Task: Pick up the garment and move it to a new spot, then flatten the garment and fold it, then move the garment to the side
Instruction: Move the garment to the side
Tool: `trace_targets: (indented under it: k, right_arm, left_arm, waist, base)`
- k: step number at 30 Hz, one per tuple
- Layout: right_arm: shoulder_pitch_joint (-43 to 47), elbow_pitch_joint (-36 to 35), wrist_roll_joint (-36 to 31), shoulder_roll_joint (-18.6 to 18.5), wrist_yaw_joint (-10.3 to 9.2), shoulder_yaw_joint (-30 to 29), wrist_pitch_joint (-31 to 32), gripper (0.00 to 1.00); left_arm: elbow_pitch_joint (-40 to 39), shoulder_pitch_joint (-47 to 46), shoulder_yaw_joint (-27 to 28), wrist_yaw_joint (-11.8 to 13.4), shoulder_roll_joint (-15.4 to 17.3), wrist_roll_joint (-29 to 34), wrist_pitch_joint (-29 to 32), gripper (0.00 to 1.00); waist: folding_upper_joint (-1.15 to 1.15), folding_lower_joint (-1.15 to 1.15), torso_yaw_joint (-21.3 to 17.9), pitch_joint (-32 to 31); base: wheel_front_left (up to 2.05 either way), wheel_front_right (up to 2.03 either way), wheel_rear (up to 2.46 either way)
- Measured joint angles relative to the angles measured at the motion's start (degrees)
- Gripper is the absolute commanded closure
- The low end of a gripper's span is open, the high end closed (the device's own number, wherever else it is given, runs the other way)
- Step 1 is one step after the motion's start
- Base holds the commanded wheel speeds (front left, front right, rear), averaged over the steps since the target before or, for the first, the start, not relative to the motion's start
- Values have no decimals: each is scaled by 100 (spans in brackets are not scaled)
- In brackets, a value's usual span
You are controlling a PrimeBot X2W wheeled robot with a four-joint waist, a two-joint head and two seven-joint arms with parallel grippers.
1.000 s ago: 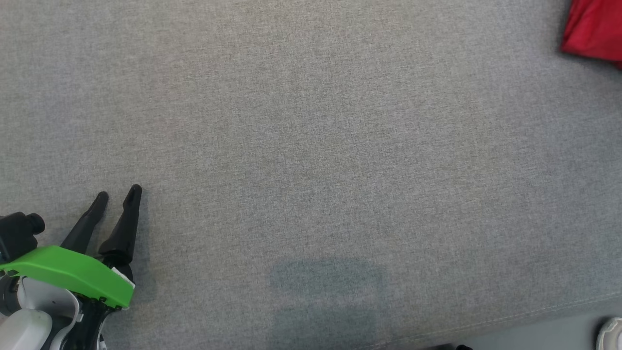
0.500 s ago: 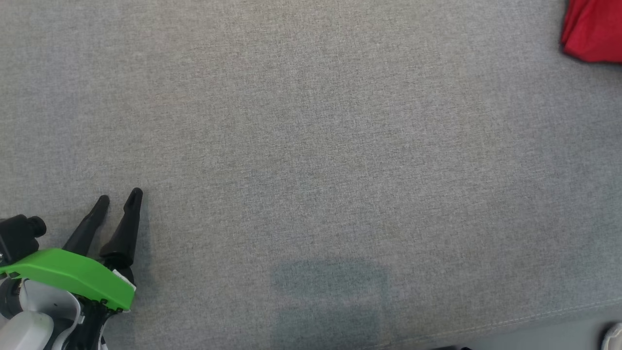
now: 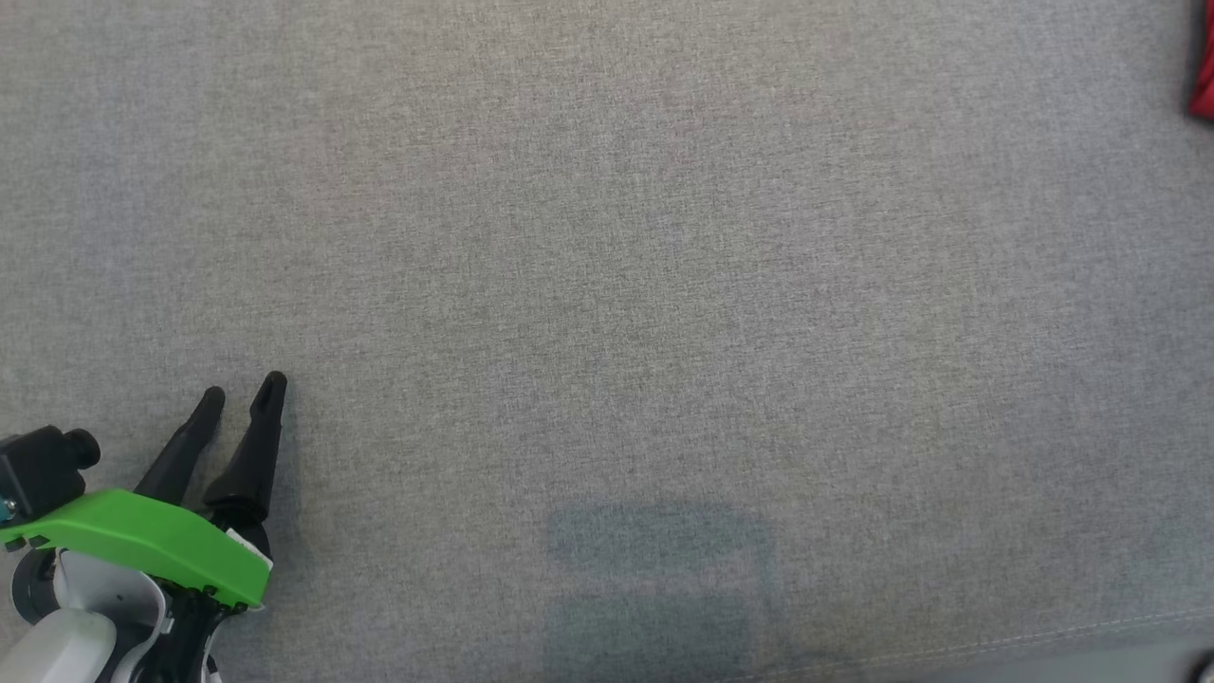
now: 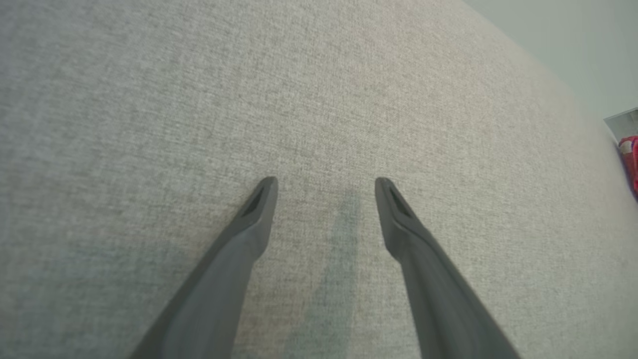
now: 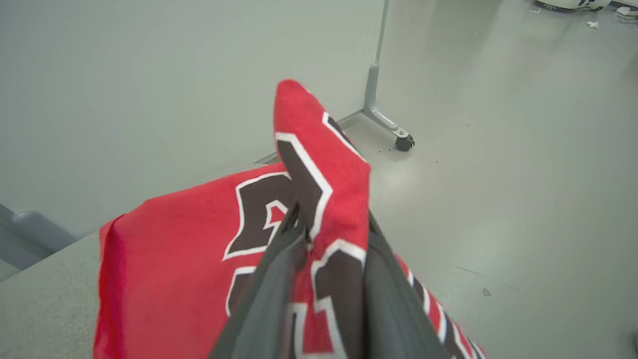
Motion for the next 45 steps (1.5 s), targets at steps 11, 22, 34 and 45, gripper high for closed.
trace_targets:
  k: [11,22,34,45]
  right_arm:
    - [139,389,-701,302,0,-659,-590,0]
    - [303,-216,-588,606,1,820,-1361,0]
    - [2474,-1997,808,512,3,2282,-1496,0]
    - [5377,-4017,683,1580,1,2204,-1573,0]
  left_arm:
    - [-42,79,93,55,105,-32,-22,0]
    - [-15,209,214,159,1,230,-572,0]
    - [673,456,-18,275,-420,1084,-933,0]
    - [1496,655,-45,355,-598,2147,-977,0]
  waist:
    - [0,0,-111,15]
    - [0,0,-262,-432]
    - [0,0,-103,-1568]
    - [0,0,406,-2718]
  base:
    - [0,0,0]
    - [0,0,0]
    - [0,0,0]
    - [0,0,0]
